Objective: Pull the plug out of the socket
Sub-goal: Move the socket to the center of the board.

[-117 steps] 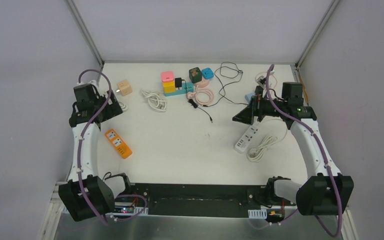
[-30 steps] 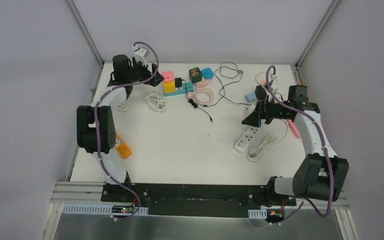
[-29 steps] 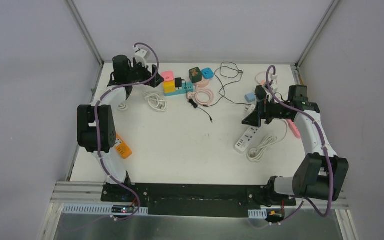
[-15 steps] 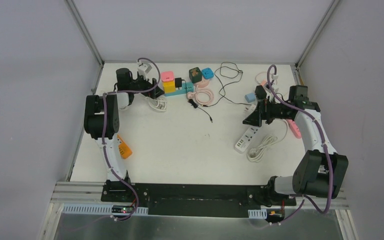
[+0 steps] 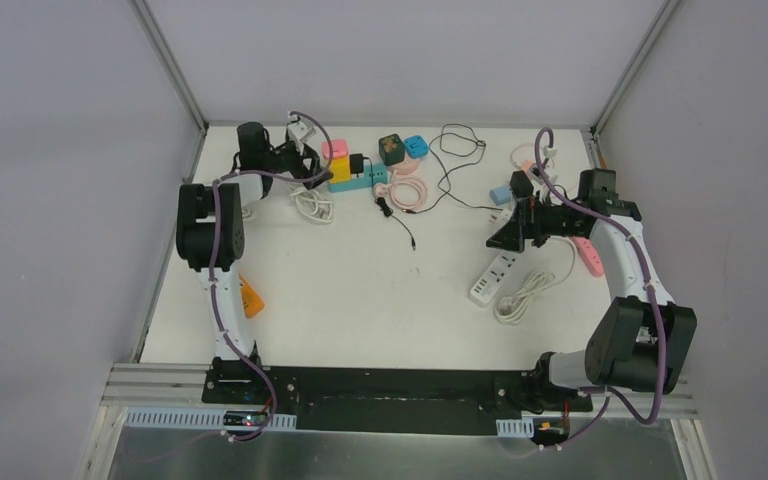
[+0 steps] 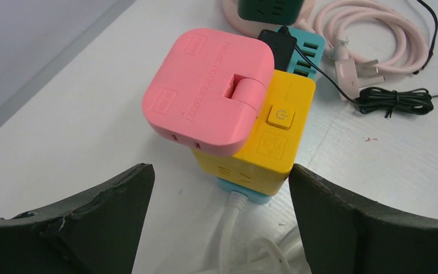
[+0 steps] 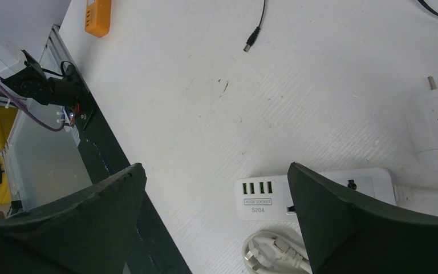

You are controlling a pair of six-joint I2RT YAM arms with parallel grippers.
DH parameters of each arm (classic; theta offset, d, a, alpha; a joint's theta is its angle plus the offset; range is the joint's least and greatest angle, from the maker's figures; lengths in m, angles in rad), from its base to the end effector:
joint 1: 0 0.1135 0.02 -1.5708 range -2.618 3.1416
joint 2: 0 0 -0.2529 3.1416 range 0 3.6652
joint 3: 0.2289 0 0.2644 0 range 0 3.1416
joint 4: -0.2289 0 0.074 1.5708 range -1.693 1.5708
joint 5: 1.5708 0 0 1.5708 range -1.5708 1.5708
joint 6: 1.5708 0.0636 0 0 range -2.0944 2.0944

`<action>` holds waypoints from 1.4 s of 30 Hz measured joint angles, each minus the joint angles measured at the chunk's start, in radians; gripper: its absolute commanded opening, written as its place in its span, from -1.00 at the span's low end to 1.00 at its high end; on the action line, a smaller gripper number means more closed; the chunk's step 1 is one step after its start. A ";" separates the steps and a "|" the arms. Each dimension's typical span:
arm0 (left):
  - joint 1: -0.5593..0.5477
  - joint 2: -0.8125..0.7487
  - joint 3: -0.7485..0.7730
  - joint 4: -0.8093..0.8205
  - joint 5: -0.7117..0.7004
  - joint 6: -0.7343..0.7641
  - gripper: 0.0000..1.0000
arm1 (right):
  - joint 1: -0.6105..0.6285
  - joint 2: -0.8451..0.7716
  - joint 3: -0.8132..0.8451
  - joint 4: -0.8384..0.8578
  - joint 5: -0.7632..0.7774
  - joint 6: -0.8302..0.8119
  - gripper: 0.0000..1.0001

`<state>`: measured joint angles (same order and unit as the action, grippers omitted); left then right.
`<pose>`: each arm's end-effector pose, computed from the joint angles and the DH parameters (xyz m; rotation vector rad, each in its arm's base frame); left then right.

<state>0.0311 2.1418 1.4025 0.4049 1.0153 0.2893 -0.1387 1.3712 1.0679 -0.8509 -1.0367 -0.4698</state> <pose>0.4904 -0.0388 0.1618 0.8735 1.5770 -0.7304 0.2815 0.0160 0.2444 -0.6348 2.1624 1.0759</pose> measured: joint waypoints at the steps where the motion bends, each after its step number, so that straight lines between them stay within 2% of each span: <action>1: -0.005 0.011 0.002 0.000 0.014 0.018 0.82 | -0.001 0.000 0.000 -0.002 0.000 -0.001 0.99; 9: -0.006 0.063 0.027 0.010 0.122 0.060 0.74 | -0.008 0.003 0.005 -0.013 -0.001 -0.004 1.00; 14: -0.006 0.106 0.033 0.149 0.192 -0.019 0.60 | -0.008 0.003 0.010 -0.016 -0.001 -0.007 1.00; 26: -0.019 0.198 0.031 0.605 0.305 -0.351 -0.08 | -0.009 0.003 0.011 -0.032 -0.008 -0.011 1.00; 29: -0.022 0.201 0.012 0.680 0.321 -0.415 -0.18 | -0.010 0.002 0.011 -0.036 -0.018 -0.011 1.00; 32: -0.037 0.200 -0.021 0.729 0.321 -0.444 -0.34 | -0.011 -0.002 0.011 -0.038 -0.026 -0.011 0.99; 37: -0.057 0.148 -0.144 0.754 0.286 -0.468 -0.45 | -0.013 -0.023 0.011 -0.038 -0.040 -0.011 0.99; 42: -0.085 -0.026 -0.348 0.656 0.190 -0.343 -0.51 | -0.013 -0.038 0.011 -0.038 -0.050 -0.007 1.00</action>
<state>-0.0544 2.1155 1.0542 1.0611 1.2057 -0.0532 -0.1513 1.3331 1.0790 -0.8890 -1.0863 -0.4767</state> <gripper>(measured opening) 0.617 0.996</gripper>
